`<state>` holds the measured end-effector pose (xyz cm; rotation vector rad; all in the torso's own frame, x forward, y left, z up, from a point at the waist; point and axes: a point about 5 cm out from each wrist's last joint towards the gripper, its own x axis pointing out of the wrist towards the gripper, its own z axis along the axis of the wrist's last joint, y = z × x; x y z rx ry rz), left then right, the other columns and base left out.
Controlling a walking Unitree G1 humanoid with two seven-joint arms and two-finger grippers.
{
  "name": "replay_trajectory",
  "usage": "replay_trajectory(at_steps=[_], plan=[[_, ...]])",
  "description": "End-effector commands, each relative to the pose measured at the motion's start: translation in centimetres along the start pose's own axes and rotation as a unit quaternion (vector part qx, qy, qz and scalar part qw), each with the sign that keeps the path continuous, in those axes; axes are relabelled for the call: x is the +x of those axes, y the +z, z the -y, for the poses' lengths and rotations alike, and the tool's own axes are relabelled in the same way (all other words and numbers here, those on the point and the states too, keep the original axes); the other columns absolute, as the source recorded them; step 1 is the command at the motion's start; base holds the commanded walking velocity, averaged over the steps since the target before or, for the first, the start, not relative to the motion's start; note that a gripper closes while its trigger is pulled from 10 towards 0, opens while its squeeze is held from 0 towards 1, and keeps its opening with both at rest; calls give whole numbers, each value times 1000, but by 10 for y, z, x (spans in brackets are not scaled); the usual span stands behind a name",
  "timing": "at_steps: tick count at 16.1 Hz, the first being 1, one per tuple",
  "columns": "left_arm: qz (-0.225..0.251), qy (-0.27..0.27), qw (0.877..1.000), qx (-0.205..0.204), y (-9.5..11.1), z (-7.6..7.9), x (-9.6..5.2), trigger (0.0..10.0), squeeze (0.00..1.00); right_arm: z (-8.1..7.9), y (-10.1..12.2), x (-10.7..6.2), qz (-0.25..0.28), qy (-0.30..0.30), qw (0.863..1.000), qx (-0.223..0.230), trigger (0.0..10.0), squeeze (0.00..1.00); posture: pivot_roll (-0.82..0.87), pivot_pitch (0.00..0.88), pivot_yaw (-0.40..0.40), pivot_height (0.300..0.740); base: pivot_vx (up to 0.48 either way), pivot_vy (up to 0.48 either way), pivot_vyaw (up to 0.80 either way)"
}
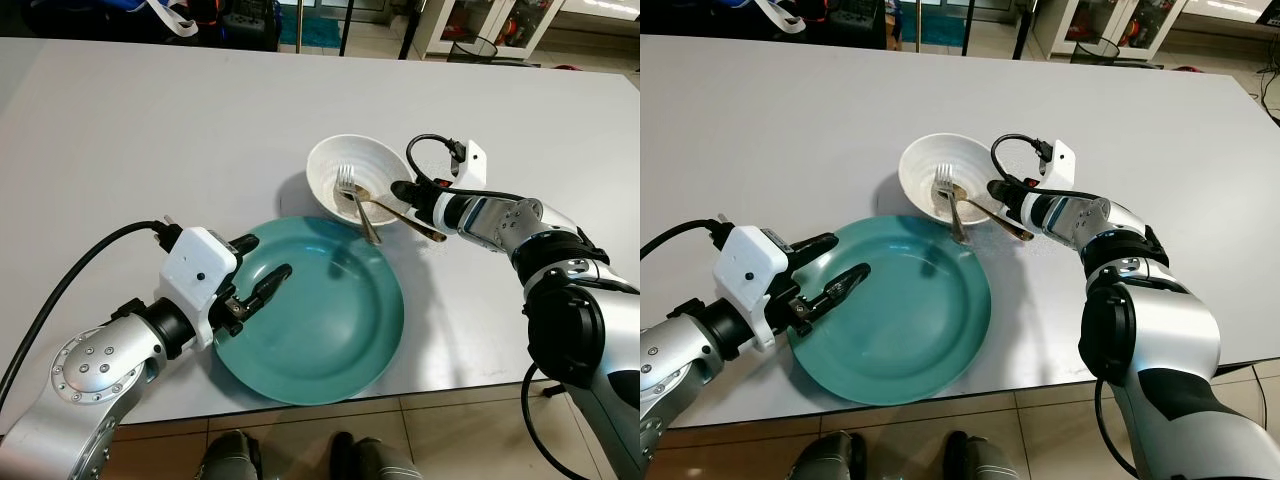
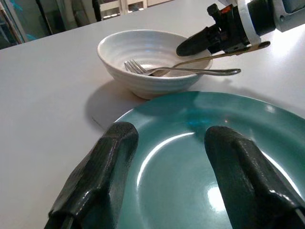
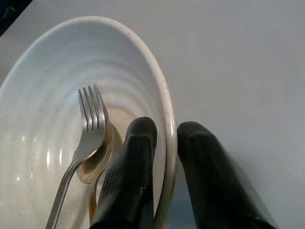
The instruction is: Setting the table
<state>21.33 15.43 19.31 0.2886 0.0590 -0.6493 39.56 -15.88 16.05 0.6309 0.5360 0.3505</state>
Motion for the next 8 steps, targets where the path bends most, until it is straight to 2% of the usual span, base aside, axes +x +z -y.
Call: replay_trajectory(at_steps=[1,8], plan=[[6,-12,1000,2,3,4,0,10000,0,4,2,-3,0,-5,1000,12,0,0,177,171,-142,740,0,0,0],[8,-10,1000,0,3,4,3,10000,0,3,7,-5,6,-1,1000,23,0,0,165,161,-152,740,0,0,0]])
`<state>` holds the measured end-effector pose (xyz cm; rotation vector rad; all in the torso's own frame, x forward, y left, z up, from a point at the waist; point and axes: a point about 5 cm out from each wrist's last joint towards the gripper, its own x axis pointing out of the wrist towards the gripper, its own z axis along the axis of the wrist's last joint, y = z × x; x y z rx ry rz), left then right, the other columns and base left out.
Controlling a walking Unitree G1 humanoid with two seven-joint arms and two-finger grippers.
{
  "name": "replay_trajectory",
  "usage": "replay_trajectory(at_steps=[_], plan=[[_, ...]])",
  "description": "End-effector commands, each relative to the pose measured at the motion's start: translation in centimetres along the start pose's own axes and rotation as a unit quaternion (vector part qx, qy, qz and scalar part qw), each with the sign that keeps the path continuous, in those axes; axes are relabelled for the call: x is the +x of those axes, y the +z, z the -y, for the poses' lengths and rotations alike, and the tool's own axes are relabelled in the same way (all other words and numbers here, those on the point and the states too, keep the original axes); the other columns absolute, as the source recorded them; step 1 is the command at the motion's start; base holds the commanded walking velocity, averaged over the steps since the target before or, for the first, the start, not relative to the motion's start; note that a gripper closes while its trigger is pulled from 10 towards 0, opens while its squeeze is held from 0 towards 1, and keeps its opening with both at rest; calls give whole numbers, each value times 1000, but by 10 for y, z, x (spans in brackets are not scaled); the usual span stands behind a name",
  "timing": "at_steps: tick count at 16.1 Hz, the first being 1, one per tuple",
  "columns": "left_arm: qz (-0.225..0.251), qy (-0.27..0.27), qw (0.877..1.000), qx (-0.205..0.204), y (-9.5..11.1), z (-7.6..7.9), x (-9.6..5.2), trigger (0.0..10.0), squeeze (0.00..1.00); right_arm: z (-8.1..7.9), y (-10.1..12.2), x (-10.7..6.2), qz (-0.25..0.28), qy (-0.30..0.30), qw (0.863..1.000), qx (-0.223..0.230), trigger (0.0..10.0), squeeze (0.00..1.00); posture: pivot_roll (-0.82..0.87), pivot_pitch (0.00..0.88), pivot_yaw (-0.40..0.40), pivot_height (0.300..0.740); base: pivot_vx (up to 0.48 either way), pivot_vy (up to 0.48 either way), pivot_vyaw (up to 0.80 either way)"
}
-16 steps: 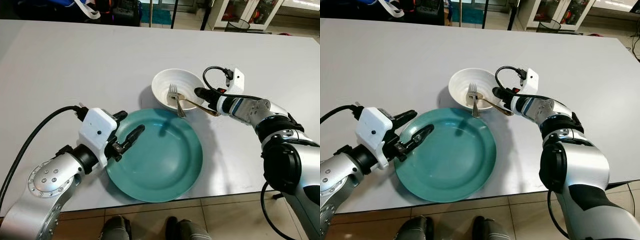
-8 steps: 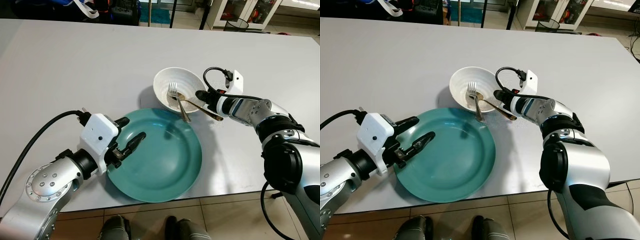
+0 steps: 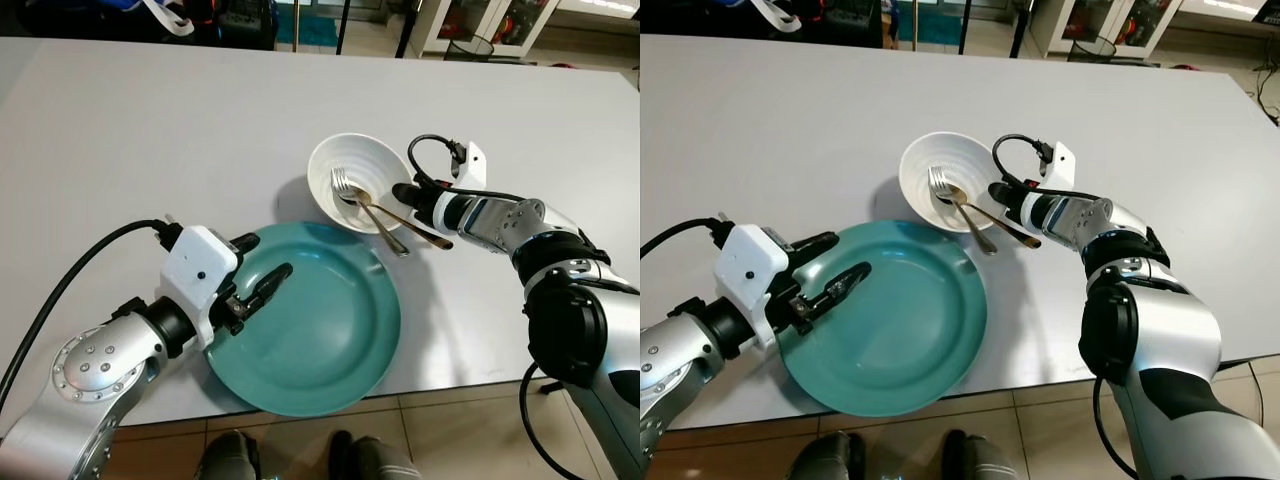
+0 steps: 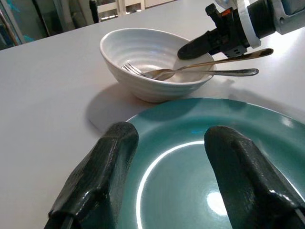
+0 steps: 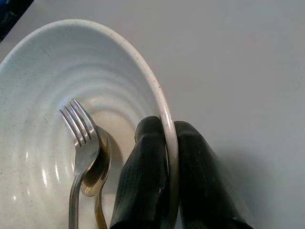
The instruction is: Setting the table
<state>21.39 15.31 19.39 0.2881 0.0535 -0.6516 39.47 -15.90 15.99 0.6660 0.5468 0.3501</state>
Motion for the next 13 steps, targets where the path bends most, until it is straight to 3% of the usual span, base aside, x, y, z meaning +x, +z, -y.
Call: replay_trajectory(at_steps=[1,13], plan=[[6,-9,1000,-1,1,4,2,10000,0,2,9,-5,9,-5,1000,5,0,0,165,161,-152,740,0,0,0],[10,5,1000,3,1,1,3,10000,0,-18,37,-7,66,12,998,20,0,0,159,159,-161,740,0,0,0]])
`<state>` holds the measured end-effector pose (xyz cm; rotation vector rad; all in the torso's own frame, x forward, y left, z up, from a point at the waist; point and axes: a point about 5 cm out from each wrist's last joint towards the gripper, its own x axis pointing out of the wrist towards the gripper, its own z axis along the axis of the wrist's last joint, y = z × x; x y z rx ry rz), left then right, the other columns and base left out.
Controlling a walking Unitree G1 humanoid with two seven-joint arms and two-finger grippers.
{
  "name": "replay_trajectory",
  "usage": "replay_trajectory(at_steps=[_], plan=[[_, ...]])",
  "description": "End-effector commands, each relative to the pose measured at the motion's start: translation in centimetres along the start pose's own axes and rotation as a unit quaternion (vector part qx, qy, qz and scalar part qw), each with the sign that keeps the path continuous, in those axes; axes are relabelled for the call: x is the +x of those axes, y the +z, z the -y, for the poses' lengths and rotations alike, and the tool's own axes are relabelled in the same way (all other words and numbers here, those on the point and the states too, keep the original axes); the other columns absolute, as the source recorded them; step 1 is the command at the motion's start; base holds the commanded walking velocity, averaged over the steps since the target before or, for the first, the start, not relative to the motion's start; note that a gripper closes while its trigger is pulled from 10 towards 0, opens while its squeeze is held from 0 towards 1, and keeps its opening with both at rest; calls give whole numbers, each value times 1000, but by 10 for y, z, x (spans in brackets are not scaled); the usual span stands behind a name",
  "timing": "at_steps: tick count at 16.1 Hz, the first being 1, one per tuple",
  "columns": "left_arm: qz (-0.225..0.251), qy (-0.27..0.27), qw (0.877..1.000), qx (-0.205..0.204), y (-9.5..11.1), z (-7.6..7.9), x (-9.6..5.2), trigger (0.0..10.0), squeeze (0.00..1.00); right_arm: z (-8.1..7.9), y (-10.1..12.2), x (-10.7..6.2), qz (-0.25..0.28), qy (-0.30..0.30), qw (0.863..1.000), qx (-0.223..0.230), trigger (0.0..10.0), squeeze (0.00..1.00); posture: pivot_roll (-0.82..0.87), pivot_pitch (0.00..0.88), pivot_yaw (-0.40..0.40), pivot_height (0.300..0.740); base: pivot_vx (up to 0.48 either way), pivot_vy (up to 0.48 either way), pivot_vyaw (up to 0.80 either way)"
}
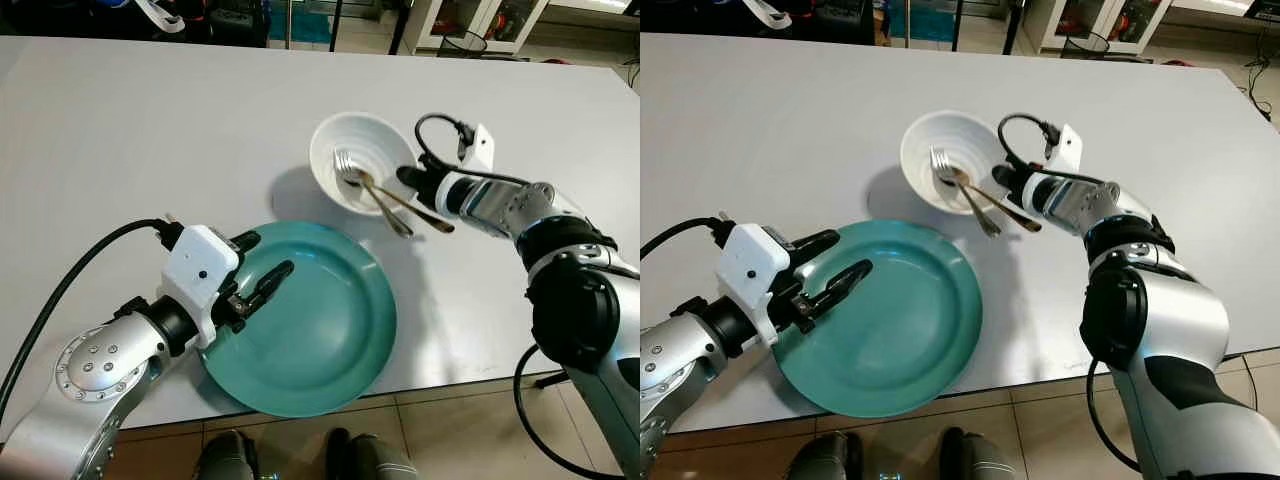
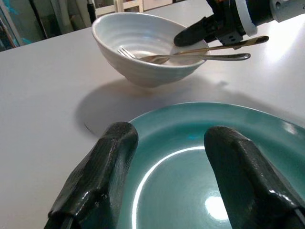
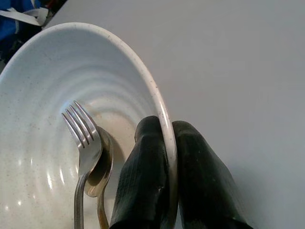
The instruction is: Setting the table
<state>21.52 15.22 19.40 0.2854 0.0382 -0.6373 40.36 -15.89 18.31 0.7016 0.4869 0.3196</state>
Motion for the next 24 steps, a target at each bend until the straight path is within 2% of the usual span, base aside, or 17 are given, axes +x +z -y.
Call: replay_trajectory(at_steps=[1,4,6,9,11,12,15,18,24], plan=[[4,-2,1000,3,1,0,1,10000,0,-9,22,-6,38,21,999,6,0,0,158,157,-160,740,0,0,0],[6,-2,1000,5,2,0,1,10000,0,-21,33,-9,39,49,998,-10,0,0,158,152,-166,740,0,0,0],[2,-10,1000,12,3,-1,-4,10000,0,-27,36,-12,12,68,997,-35,0,0,151,148,-169,740,0,0,0],[15,-13,999,29,15,-12,-15,10000,0,-32,29,-13,-46,91,993,-65,0,0,139,139,-174,740,0,0,0],[26,-40,998,42,29,-17,-21,10000,0,-37,21,-13,-92,114,987,-72,0,0,134,130,-170,740,0,0,0],[32,-62,996,46,36,-17,-23,10000,0,-38,11,-13,-132,129,979,-90,0,0,130,125,-167,740,0,0,0],[3,-99,994,50,34,-18,-31,10000,0,-41,0,-13,-176,148,968,-101,0,0,127,121,-161,740,0,0,0],[-19,-112,992,48,32,-20,-36,10000,0,-48,-14,-17,-224,165,949,-147,0,0,122,116,-161,740,0,0,0],[-28,-119,991,46,32,-21,-40,10000,0,-49,-34,-26,-254,173,930,-203,0,0,132,109,-165,740,0,0,0]])
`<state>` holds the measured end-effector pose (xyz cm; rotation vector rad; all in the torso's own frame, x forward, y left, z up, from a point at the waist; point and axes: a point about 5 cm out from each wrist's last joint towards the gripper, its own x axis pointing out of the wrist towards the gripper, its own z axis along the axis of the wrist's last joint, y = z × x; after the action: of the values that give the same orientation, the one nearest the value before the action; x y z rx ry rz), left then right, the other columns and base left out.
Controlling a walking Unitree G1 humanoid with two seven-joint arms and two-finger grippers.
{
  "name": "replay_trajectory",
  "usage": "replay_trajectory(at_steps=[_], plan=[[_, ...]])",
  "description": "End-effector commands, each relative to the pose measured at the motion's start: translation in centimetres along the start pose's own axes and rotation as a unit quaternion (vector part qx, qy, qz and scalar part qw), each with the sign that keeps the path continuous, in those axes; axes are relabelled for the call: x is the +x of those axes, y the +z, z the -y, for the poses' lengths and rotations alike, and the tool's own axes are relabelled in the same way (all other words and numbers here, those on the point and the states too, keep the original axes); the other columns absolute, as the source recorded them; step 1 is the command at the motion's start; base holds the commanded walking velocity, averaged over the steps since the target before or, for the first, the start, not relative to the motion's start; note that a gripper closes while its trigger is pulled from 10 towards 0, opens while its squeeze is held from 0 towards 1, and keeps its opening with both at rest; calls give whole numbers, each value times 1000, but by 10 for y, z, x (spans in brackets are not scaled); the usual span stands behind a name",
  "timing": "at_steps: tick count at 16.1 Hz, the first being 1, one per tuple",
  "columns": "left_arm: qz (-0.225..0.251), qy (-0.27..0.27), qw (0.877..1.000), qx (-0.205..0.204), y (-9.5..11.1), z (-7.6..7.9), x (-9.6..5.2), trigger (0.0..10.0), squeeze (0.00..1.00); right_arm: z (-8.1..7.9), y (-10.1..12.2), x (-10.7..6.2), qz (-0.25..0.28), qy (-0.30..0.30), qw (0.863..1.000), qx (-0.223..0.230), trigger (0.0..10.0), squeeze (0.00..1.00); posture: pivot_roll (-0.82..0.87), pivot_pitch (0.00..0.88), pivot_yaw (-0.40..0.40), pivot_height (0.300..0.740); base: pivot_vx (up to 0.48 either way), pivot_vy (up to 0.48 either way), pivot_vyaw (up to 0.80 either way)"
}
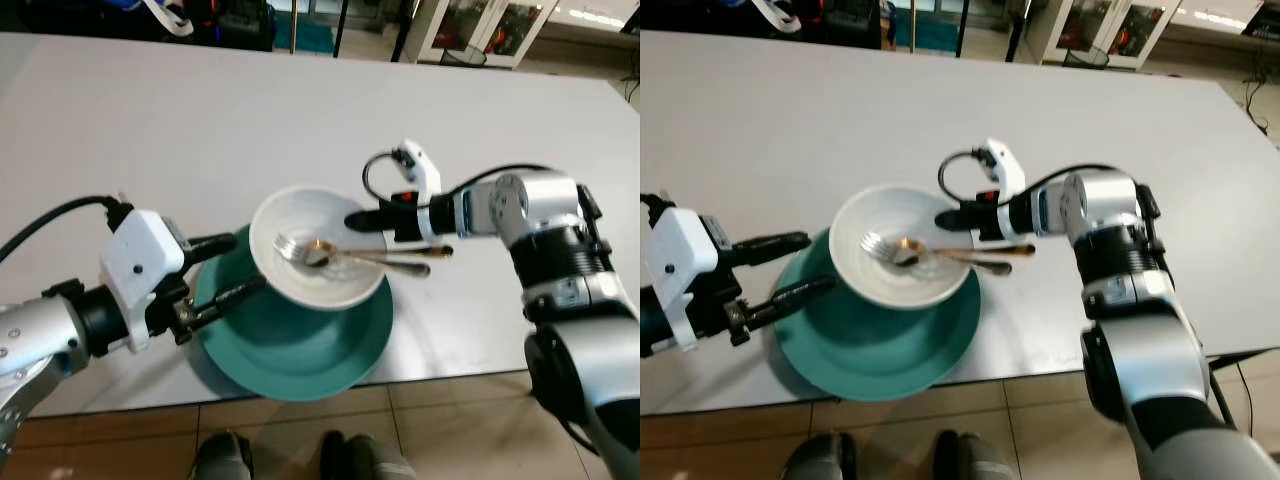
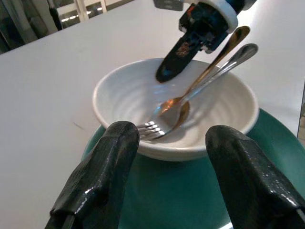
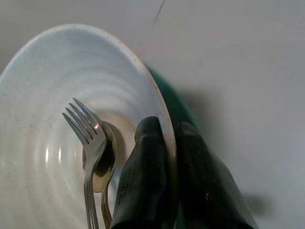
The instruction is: Setting the table
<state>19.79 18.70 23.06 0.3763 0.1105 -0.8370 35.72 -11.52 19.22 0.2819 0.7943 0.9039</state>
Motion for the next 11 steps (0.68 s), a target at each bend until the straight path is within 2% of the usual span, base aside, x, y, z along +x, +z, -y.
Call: replay_trajectory(at_steps=[1,4,8,11], plan=[[3,-16,1000,8,5,6,-1,10000,0,-5,2,-6,5,9,1000,-17,0,0,134,108,-165,740,0,0,0],[1,-24,1000,3,4,9,0,10000,0,-8,-7,-4,-10,3,999,-48,0,0,133,104,-164,740,0,0,0],[5,-28,1000,1,4,10,3,10000,0,-6,-14,4,-14,-15,998,-62,0,0,134,103,-165,740,0,0,0],[6,-29,1000,1,3,11,5,10000,0,9,-18,16,1,-72,995,-71,0,0,136,98,-160,740,0,0,0]])
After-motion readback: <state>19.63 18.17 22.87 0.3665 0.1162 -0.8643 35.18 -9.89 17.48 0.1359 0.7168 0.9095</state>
